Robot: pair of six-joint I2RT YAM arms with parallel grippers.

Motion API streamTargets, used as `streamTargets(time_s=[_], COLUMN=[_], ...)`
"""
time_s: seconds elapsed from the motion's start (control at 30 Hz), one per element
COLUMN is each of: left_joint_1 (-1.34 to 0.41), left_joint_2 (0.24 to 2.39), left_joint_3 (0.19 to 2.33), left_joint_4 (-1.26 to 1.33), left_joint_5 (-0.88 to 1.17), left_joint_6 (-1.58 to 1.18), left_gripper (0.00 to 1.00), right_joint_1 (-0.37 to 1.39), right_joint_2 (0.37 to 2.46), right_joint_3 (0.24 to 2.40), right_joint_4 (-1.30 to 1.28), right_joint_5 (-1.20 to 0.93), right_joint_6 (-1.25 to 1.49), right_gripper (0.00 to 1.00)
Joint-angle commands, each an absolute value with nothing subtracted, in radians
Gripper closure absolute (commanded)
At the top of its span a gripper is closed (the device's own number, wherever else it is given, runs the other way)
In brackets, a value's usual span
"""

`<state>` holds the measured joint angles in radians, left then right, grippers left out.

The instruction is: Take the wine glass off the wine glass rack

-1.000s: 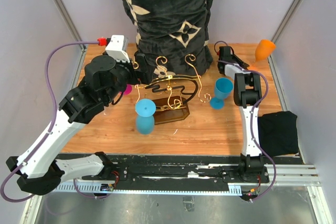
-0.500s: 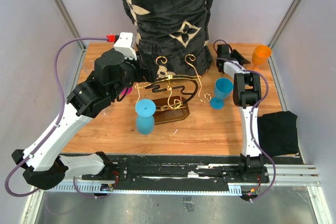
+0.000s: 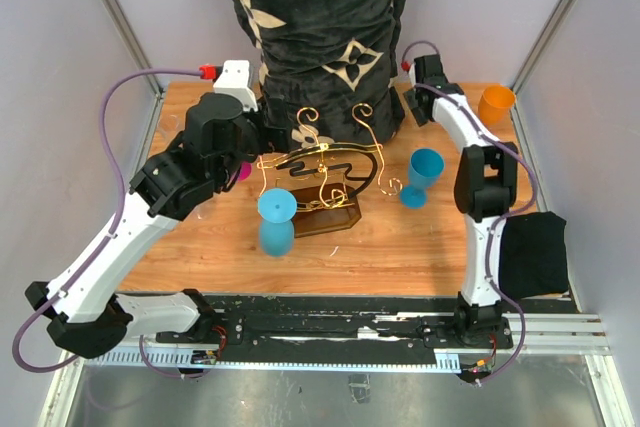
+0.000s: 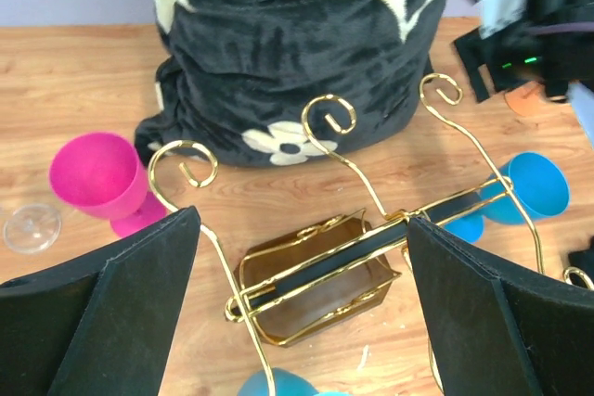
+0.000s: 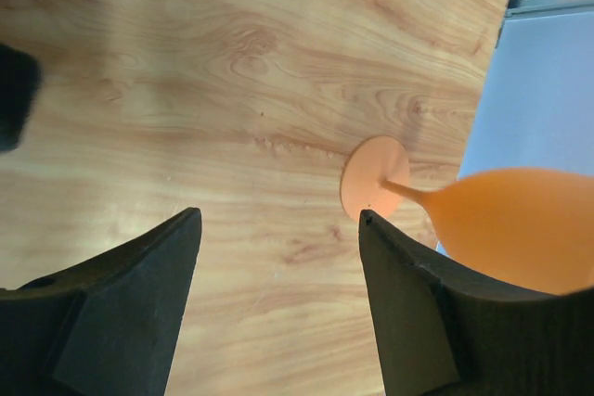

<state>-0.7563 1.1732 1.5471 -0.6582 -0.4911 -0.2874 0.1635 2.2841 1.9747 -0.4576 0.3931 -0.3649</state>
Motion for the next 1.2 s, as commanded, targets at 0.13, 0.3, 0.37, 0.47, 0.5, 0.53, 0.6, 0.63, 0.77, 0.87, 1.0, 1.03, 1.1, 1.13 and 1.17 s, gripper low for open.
streamTargets(time_s=[0.13,0.3,0.37,0.47,0.5,0.53,0.6,0.63,0.77,0.87,1.0,1.03,1.1,1.13,1.17], left_joint_1=[-0.744,-0.744,-0.744,-0.744,-0.744,-0.744,-0.744,-0.744,-0.744,-0.744,-0.744,-0.744,-0.744,-0.744,-0.744], left_joint_2=[1.151,1.119,1.104,1.093,1.081,1.069,1.046,1.036,1.020,1.019,1.009,1.008,1.006,1.004,1.001], left_joint_3=[1.553,1.536,1.521,1.506,1.500,1.492,1.469,1.455,1.408,1.387,1.386,1.387,1.386,1.383,1.383], left_joint_4=[-0.860,-0.989,-1.010,-1.050,-1.060,-1.065,-1.070,-1.073,-1.065,-1.063,-1.051,-1.050,-1.050,-1.047,-1.047], left_joint_5=[-0.532,-0.403,-0.329,-0.267,-0.255,-0.242,-0.226,-0.216,-0.155,-0.131,-0.097,-0.091,-0.077,-0.072,-0.071], left_joint_6=[-0.480,-0.592,-0.625,-0.662,-0.673,-0.686,-0.704,-0.709,-0.716,-0.717,-0.727,-0.730,-0.733,-0.738,-0.742], left_gripper=[0.50,0.43,0.29,0.23,0.23,0.23,0.24,0.24,0.30,0.35,0.48,0.50,0.54,0.57,0.59], right_joint_1=[0.181,0.225,0.227,0.228,0.227,0.228,0.227,0.228,0.228,0.228,0.227,0.227,0.228,0.228,0.229], right_joint_2=[1.833,1.586,1.525,1.470,1.458,1.451,1.439,1.436,1.421,1.410,1.398,1.397,1.392,1.391,1.390], right_joint_3=[1.921,1.728,1.674,1.642,1.639,1.636,1.635,1.631,1.609,1.590,1.575,1.574,1.572,1.571,1.571], right_joint_4=[-0.552,-0.480,-0.456,-0.448,-0.448,-0.448,-0.449,-0.448,-0.440,-0.429,-0.422,-0.422,-0.420,-0.420,-0.418], right_joint_5=[0.303,0.297,0.293,0.293,0.289,0.282,0.271,0.268,0.255,0.251,0.260,0.266,0.269,0.272,0.273], right_joint_6=[-0.076,-0.066,-0.064,-0.058,-0.055,-0.052,-0.044,-0.040,-0.021,-0.012,-0.013,-0.015,-0.020,-0.022,-0.023], right_gripper=[0.30,0.28,0.29,0.28,0.29,0.29,0.28,0.29,0.29,0.29,0.29,0.29,0.29,0.29,0.29])
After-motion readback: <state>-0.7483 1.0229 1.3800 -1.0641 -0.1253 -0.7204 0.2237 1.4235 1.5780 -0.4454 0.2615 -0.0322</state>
